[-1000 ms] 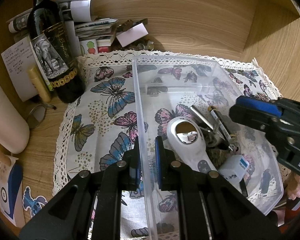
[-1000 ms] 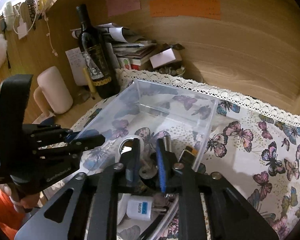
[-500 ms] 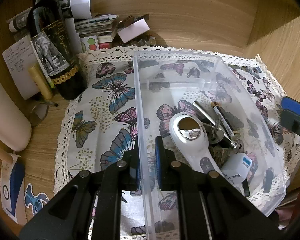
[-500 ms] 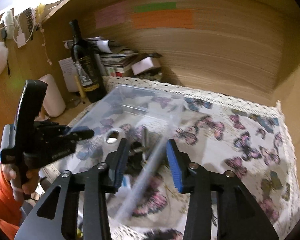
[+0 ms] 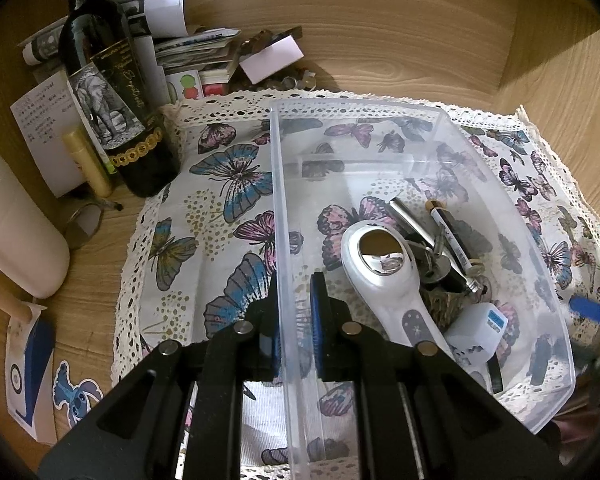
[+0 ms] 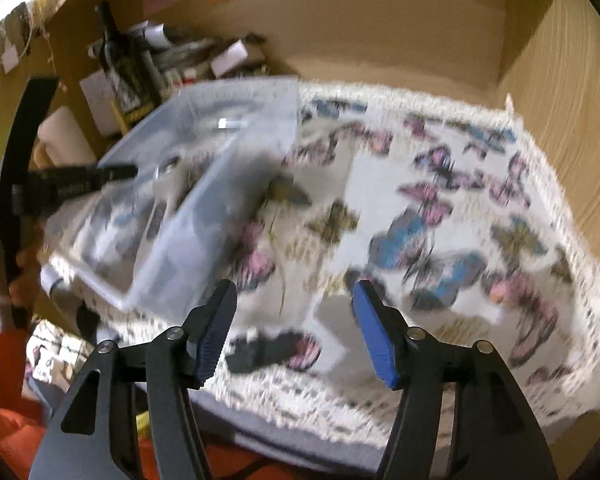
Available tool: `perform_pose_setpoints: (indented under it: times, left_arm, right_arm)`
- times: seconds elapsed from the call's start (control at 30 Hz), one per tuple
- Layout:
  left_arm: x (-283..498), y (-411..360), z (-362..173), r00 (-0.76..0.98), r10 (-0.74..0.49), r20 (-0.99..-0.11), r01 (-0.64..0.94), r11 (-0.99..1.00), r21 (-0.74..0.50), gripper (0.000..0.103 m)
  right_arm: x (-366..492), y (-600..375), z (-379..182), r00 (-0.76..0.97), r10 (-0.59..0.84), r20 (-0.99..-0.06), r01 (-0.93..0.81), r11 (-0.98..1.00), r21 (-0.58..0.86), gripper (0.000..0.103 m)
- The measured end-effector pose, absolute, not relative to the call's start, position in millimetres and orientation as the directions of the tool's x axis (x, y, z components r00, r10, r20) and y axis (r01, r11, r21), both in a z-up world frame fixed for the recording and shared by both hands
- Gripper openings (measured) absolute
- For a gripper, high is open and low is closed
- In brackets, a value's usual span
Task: Organize rigid objects
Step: 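Grasp the black connector on the cloth with the right tool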
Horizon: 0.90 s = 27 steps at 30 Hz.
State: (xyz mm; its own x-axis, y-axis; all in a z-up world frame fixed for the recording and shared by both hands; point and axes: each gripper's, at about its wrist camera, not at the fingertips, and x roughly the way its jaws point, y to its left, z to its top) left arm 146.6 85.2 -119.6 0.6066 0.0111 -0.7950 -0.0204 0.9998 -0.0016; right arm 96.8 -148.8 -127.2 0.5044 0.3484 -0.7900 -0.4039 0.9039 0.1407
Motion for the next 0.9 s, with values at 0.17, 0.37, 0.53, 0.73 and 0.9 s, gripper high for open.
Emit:
perform_pose_setpoints:
  times: [0.17,0.37,0.53,0.73,0.9]
  left_arm:
    - [145.4,84.7,-120.0,0.606,0.016,-0.795,-0.023,1.000,0.002,0.010]
    - [144.8,84.6,-120.5,0.606,0.015,-0.795,-0.022,1.000,0.002,0.010]
    - [144.0,83.7,-121.1,0.606,0.015,-0.795,-0.019,1.000,0.005,0.010]
    - [143.7,83.9,-121.1,0.606,0.011,-0.795,-0.017,1.000,0.002,0.010]
    - [143.6,84.2,-121.1,0.606,0.012,-0.796,-0.016,1.000,0.002,0.010]
  right_arm:
    - [88.6,-142.0,-149.5,0.431,0.368,-0.824,-0.433,0.885,0.169,0.057]
    - [82.3,-132.5,-154.3,0.450,0.339,-0.826,-0.475,0.874,0.100,0.042]
    - [92.1,-140.1,-147.3,0.472,0.340,-0.813,-0.435,0.892,0.120,0.042]
    - [100.9,-142.7,-117.3,0.549,0.356,-0.756,-0.415,0.902,0.124,0.042]
    - [110.8,-137.3,-94.0,0.603,0.380,-0.701,-0.424,0.898,0.122,0.042]
